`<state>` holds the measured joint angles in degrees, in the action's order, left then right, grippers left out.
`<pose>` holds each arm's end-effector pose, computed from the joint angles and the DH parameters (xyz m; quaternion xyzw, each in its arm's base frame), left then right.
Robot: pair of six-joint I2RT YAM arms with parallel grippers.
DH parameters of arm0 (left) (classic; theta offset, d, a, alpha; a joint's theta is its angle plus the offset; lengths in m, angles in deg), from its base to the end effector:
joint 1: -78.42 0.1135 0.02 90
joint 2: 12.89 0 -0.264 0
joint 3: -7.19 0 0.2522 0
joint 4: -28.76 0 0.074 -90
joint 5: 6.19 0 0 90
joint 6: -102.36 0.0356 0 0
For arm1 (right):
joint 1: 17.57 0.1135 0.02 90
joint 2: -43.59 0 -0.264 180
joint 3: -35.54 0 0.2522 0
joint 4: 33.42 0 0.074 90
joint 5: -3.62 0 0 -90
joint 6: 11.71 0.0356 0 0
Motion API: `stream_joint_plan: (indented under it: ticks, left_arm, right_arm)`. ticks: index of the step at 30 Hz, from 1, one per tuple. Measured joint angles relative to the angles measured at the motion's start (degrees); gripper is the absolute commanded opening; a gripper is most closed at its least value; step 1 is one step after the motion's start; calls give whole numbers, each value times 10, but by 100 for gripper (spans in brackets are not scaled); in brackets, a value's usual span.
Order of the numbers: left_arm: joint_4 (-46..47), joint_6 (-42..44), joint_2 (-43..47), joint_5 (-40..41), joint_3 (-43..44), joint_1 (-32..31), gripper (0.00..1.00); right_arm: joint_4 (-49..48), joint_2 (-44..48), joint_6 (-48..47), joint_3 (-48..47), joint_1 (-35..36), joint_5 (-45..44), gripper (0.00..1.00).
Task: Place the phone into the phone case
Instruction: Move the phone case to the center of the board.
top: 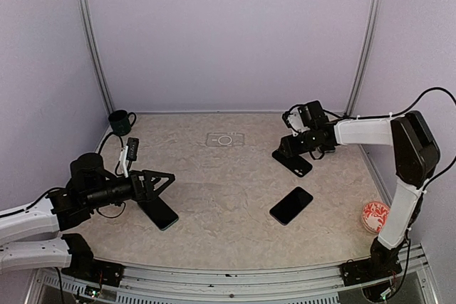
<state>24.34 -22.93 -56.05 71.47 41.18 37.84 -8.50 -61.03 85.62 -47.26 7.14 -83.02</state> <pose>0.1334 -0.1243 0.2283 0.1025 0.7774 -0.4446 0.4331 0.3587 0.1674 0.1954 -0.1511 0.9169 0.1279 0.3466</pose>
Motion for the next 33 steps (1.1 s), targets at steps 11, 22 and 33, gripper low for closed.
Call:
stream_joint_plan:
  ticks: [11,22,33]
  left_arm:
    - [0,-5,0,0,0,0,99]
    - [0,-5,5,0,-1,0,99]
    - [5,-5,0,0,-2,0,99]
  right_arm:
    - [29,-48,19,-19,-11,-97,56]
    - [38,-55,59,-5,-66,-63,62]
    - [-3,-44,83,51,-94,61,61]
